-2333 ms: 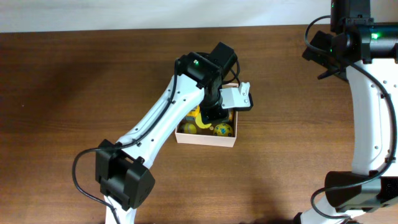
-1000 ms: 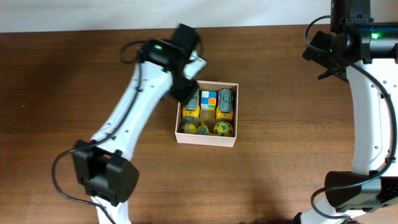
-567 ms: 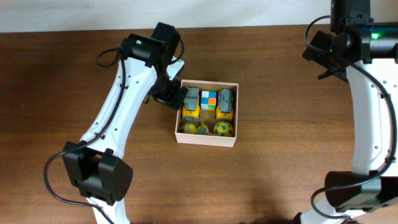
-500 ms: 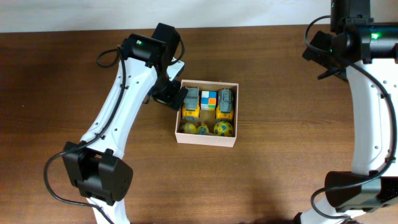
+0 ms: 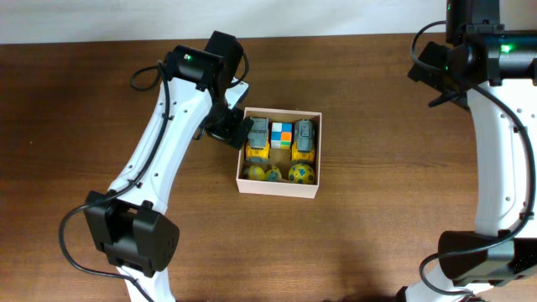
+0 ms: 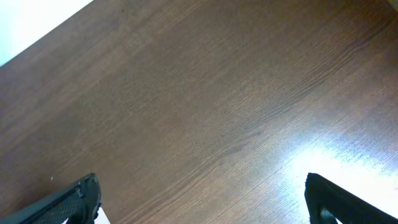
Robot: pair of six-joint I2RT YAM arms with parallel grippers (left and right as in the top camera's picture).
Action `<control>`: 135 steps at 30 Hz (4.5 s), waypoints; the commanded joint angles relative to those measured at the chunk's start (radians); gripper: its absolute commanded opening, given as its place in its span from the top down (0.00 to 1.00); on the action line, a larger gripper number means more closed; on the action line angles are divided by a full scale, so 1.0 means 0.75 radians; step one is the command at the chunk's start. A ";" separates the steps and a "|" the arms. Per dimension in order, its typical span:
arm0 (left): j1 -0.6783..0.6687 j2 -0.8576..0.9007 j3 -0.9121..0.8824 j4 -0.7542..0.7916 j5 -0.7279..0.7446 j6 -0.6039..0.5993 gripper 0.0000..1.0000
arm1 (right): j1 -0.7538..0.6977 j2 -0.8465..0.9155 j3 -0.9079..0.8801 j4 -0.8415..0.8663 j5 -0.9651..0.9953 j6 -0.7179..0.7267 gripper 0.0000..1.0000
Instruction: Pack container
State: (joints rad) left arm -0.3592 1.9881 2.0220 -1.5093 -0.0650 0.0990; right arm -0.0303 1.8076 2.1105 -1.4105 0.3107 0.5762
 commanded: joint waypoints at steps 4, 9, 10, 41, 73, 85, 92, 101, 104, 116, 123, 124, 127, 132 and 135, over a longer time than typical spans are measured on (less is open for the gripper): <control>0.005 -0.043 0.027 0.019 -0.020 -0.021 0.01 | -0.005 0.005 0.004 0.000 0.021 0.006 0.01; 0.030 -0.061 0.027 0.092 -0.018 -0.021 0.01 | -0.005 0.005 0.004 0.000 0.021 0.006 0.01; 0.036 -0.070 0.027 0.123 -0.014 -0.022 0.01 | -0.005 0.005 0.004 0.000 0.021 0.006 0.01; 0.372 -1.322 -1.251 1.494 0.162 -0.020 0.01 | -0.005 0.005 0.004 0.000 0.021 0.006 0.01; 0.372 -2.360 -2.325 1.841 0.277 0.109 0.01 | -0.005 0.005 0.004 0.000 0.021 0.006 0.01; 0.414 -2.631 -2.670 2.055 0.302 0.110 0.01 | -0.005 0.005 0.004 0.000 0.020 0.006 0.01; 0.448 -2.644 -2.681 1.915 0.293 0.185 0.01 | -0.005 0.005 0.004 0.000 0.021 0.006 0.01; 0.448 -2.644 -2.681 1.913 0.267 0.188 0.01 | -0.005 0.005 0.004 0.000 0.021 0.006 0.01; 0.448 -2.644 -2.681 1.913 0.267 0.188 0.01 | -0.005 0.005 0.004 0.000 0.021 0.006 0.01; 0.448 -2.644 -2.681 1.913 0.267 0.188 0.01 | -0.005 0.005 0.004 0.000 0.021 0.006 0.01; 0.448 -2.644 -2.681 1.913 0.267 0.188 0.01 | -0.005 0.005 0.004 0.000 0.020 0.006 0.01; 0.448 -2.644 -2.681 1.913 0.267 0.188 0.01 | -0.005 0.005 0.004 0.000 0.021 0.006 0.01; 0.448 -2.644 -2.681 1.913 0.267 0.188 0.01 | -0.005 0.005 0.004 0.000 0.021 0.006 0.01; 0.448 -2.644 -2.681 1.913 0.267 0.188 0.01 | 0.007 0.006 0.004 0.000 0.021 0.006 0.01; 0.448 -2.644 -2.681 1.913 0.267 0.188 0.01 | 0.040 -0.027 0.004 0.000 0.021 0.006 0.01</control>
State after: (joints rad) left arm -0.0292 0.0147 0.0181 -0.0727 0.1421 0.2245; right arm -0.0246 1.8076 2.1105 -1.4105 0.3111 0.5762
